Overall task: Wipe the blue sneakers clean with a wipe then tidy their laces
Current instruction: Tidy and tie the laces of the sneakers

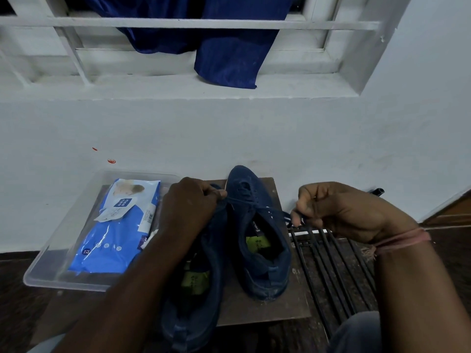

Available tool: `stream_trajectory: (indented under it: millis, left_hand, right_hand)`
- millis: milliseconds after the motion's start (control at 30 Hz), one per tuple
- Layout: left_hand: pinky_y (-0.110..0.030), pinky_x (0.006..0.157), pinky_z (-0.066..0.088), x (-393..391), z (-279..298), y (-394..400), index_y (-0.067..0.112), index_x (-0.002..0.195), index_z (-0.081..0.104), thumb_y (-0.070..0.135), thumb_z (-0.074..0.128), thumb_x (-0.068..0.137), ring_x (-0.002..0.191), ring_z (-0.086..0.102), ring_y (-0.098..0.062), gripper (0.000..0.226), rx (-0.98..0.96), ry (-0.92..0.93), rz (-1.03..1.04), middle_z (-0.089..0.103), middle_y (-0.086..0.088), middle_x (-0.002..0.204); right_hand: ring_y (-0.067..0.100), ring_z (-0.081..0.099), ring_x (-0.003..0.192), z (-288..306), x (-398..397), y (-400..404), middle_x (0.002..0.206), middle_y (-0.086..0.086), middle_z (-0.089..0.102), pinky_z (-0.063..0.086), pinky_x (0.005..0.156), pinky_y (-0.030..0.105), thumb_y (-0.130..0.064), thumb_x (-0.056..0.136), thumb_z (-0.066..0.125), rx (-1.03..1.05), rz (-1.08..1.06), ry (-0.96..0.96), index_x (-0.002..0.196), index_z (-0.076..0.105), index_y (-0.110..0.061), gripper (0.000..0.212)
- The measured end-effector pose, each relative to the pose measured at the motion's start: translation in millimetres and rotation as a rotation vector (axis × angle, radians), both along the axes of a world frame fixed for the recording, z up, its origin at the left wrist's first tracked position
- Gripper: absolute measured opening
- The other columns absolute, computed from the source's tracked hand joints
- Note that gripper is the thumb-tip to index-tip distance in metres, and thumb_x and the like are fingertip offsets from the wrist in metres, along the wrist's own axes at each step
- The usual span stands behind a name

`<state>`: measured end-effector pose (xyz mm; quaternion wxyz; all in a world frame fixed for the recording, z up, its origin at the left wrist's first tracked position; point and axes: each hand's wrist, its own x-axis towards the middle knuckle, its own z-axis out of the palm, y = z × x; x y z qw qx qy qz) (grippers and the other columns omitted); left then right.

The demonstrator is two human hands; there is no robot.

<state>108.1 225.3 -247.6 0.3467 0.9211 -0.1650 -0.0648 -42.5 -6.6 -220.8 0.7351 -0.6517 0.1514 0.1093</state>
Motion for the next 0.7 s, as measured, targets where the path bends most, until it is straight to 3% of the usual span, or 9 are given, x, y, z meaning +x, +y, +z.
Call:
stream_trajectory:
  millis: [133,200,267,367,433,567,700]
  left_hand:
    - [-0.028,0.072,0.049,1,-2,-3,0.025,0.086,0.084,0.04,0.075,0.089,0.084,0.07,-0.019,0.018,0.059,-0.058,-0.026,0.079,0.0,0.088]
    - [-0.028,0.07,0.047,2,-3,-2,0.026,0.087,0.084,0.039,0.074,0.089,0.083,0.07,-0.02,0.016,0.076,-0.081,-0.019,0.079,-0.002,0.089]
    - [-0.028,0.07,0.045,3,-3,-1,0.026,0.089,0.084,0.038,0.073,0.09,0.085,0.07,-0.022,0.017,0.112,-0.114,-0.026,0.079,-0.003,0.092]
    - [-0.028,0.071,0.045,9,-3,1,0.024,0.084,0.083,0.039,0.075,0.089,0.085,0.07,-0.018,0.018,0.085,-0.053,-0.072,0.078,0.002,0.088]
    - [-0.027,0.07,0.047,17,0,6,0.025,0.08,0.08,0.043,0.076,0.087,0.083,0.069,-0.011,0.019,0.03,0.061,-0.13,0.075,0.009,0.082]
    - [-0.021,0.067,0.043,23,8,17,0.031,0.087,0.076,0.046,0.077,0.085,0.083,0.063,0.003,0.015,0.04,0.083,-0.223,0.072,0.016,0.083]
    - [-0.02,0.071,0.045,20,14,30,0.033,0.093,0.076,0.038,0.073,0.091,0.085,0.066,0.004,0.006,0.035,0.11,-0.278,0.074,0.016,0.088]
  right_hand:
    - [0.012,0.027,0.041,1,-1,0,0.087,0.018,0.072,0.025,0.046,0.025,-0.016,0.075,0.074,-0.066,0.052,0.166,0.075,0.06,-0.005,0.018]
    - [0.011,0.025,0.039,0,3,2,0.086,0.014,0.072,0.024,0.048,0.026,-0.02,0.074,0.083,-0.109,0.084,0.221,0.074,0.062,-0.007,0.024]
    - [0.012,0.025,0.039,-1,5,4,0.086,0.013,0.072,0.025,0.049,0.027,-0.024,0.074,0.079,-0.126,0.085,0.244,0.074,0.063,-0.007,0.024]
    - [0.013,0.04,0.043,-5,6,6,0.095,0.021,0.072,0.033,0.047,0.023,-0.016,0.079,0.08,-0.079,0.064,0.137,0.082,0.061,-0.007,0.021]
    - [0.016,0.05,0.054,-8,8,11,0.097,0.017,0.071,0.043,0.051,0.024,-0.015,0.076,0.083,-0.134,0.037,0.04,0.09,0.063,-0.01,0.025]
    - [0.016,0.059,0.068,-12,21,28,0.09,0.002,0.063,0.05,0.061,0.032,-0.028,0.068,0.094,-0.48,0.057,0.034,0.099,0.054,-0.019,0.051]
    - [0.012,0.058,0.071,-21,32,45,0.092,0.005,0.064,0.05,0.063,0.032,-0.015,0.079,0.076,-0.793,0.141,-0.029,0.096,0.049,-0.024,0.034]
